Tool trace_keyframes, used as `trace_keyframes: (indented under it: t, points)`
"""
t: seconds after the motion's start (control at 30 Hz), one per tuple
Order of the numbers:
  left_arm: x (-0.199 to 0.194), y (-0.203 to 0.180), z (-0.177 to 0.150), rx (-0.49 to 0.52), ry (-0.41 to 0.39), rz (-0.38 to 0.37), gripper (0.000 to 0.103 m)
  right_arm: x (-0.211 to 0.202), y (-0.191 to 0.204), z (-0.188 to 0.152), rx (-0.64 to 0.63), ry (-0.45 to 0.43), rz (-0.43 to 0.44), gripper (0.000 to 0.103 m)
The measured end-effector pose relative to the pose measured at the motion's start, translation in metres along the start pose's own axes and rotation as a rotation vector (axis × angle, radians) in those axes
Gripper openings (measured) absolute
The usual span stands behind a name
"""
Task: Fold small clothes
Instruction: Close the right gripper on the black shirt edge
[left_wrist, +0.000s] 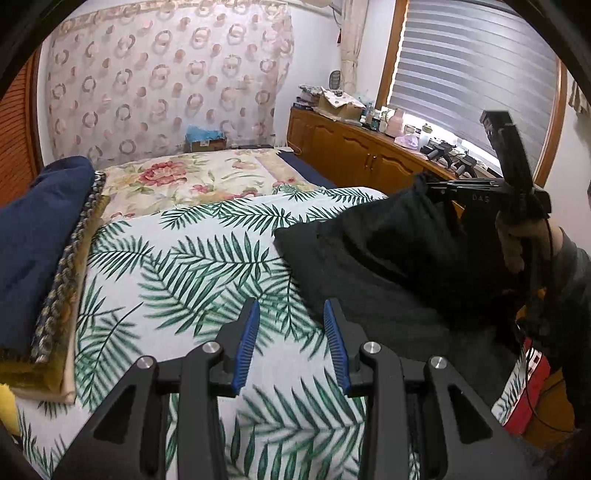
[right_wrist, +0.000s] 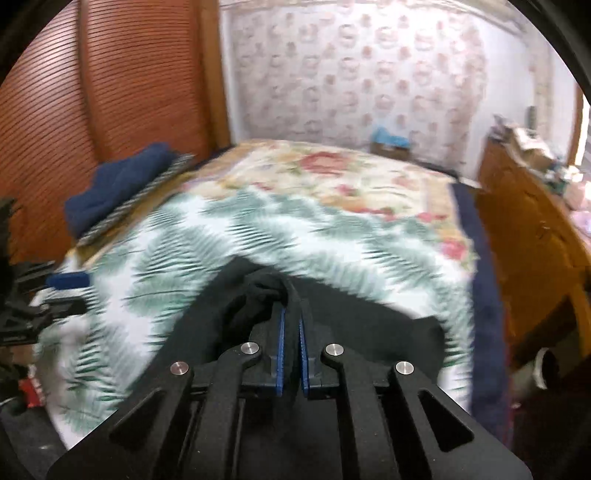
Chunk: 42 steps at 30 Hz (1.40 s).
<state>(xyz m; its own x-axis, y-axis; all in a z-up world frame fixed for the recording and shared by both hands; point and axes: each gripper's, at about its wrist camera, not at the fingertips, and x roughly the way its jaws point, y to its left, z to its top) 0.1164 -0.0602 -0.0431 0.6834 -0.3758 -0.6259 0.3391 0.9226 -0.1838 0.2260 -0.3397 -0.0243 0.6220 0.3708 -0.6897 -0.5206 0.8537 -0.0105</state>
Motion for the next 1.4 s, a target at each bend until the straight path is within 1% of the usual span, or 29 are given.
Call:
trace_keyframes:
  t: [0.17,0.2,0.23,0.3,0.33,0.37,0.4,0.43,0.5,0.57,0.63,0.7,0.8,0.83,0.9,0.93,0.97,1.07,1.1,1.13,1.17,1.2,1.27,1.3,1.4]
  points:
    - [0.031,0.002,0.02,0.006,0.032,0.011,0.034,0.016,-0.07,0.0,0.072,0.054,-0.151,0.004]
    - [0.036,0.003,0.023,0.004,0.04,0.008,0.034,0.021,-0.085,-0.003,0.092,0.065,-0.196,0.004]
    - [0.042,0.002,0.025,0.002,0.049,0.004,0.034,0.024,-0.094,-0.005,0.106,0.073,-0.213,0.004]
    - [0.055,0.002,0.031,-0.002,0.07,0.002,0.034,0.031,-0.11,-0.011,0.134,0.087,-0.205,0.005]
    - [0.063,0.001,0.035,-0.003,0.08,0.002,0.034,0.032,-0.113,-0.013,0.133,0.088,-0.21,0.015]
    - [0.069,0.001,0.038,-0.005,0.089,0.001,0.034,0.033,-0.114,-0.015,0.126,0.091,-0.224,0.021]
    - [0.075,0.001,0.041,-0.007,0.098,-0.001,0.034,0.033,-0.114,-0.017,0.116,0.091,-0.241,0.032]
    - [0.083,0.001,0.045,-0.01,0.108,-0.001,0.034,0.032,-0.115,-0.019,0.116,0.085,-0.245,0.04]
    - [0.093,0.002,0.051,-0.016,0.121,0.0,0.034,0.03,-0.12,-0.021,0.122,0.083,-0.247,0.053]
    - [0.103,0.002,0.057,-0.016,0.133,0.002,0.034,0.025,-0.125,-0.023,0.117,0.088,-0.245,0.053]
    - [0.111,0.002,0.061,-0.008,0.141,0.008,0.034,0.017,-0.133,-0.029,0.129,0.091,-0.218,0.053]
    - [0.121,0.002,0.064,-0.007,0.153,0.013,0.034,0.009,-0.137,-0.034,0.148,0.071,-0.19,0.054]
    - [0.133,0.003,0.066,-0.011,0.167,0.016,0.034,0.007,-0.134,-0.039,0.174,0.057,-0.136,0.054]
    - [0.136,0.003,0.066,-0.011,0.171,0.015,0.034,0.009,-0.129,-0.039,0.176,0.047,-0.099,0.054]
    - [0.139,0.003,0.065,-0.01,0.176,0.015,0.034,0.015,-0.116,-0.037,0.165,0.044,-0.022,0.053]
    - [0.14,0.003,0.065,-0.009,0.177,0.014,0.034,0.018,-0.111,-0.035,0.156,0.04,-0.009,0.045]
    - [0.141,0.002,0.064,-0.011,0.177,0.013,0.034,0.023,-0.104,-0.033,0.145,0.044,0.012,0.043]
    - [0.142,0.003,0.064,-0.014,0.178,0.01,0.034,0.039,-0.092,-0.028,0.111,0.069,0.017,0.042]
    - [0.142,0.003,0.064,-0.015,0.178,0.011,0.034,0.045,-0.09,-0.028,0.098,0.085,0.011,0.035]
    - [0.143,0.003,0.065,-0.015,0.177,0.012,0.034,0.051,-0.089,-0.028,0.089,0.103,0.004,0.015]
    - [0.142,0.003,0.065,-0.014,0.175,0.011,0.034,0.056,-0.088,-0.029,0.077,0.122,0.001,0.006]
    - [0.141,0.003,0.065,-0.012,0.172,0.01,0.034,0.056,-0.088,-0.029,0.065,0.123,0.001,0.003]
    - [0.14,0.003,0.066,-0.01,0.166,0.01,0.034,0.044,-0.089,-0.03,0.049,0.088,-0.006,0.001]
    - [0.14,0.004,0.067,-0.009,0.164,0.005,0.034,0.032,-0.092,-0.027,0.047,0.057,-0.033,0.001]
    - [0.141,0.004,0.069,-0.008,0.163,0.002,0.034,0.016,-0.111,-0.022,0.07,0.035,-0.085,0.001]
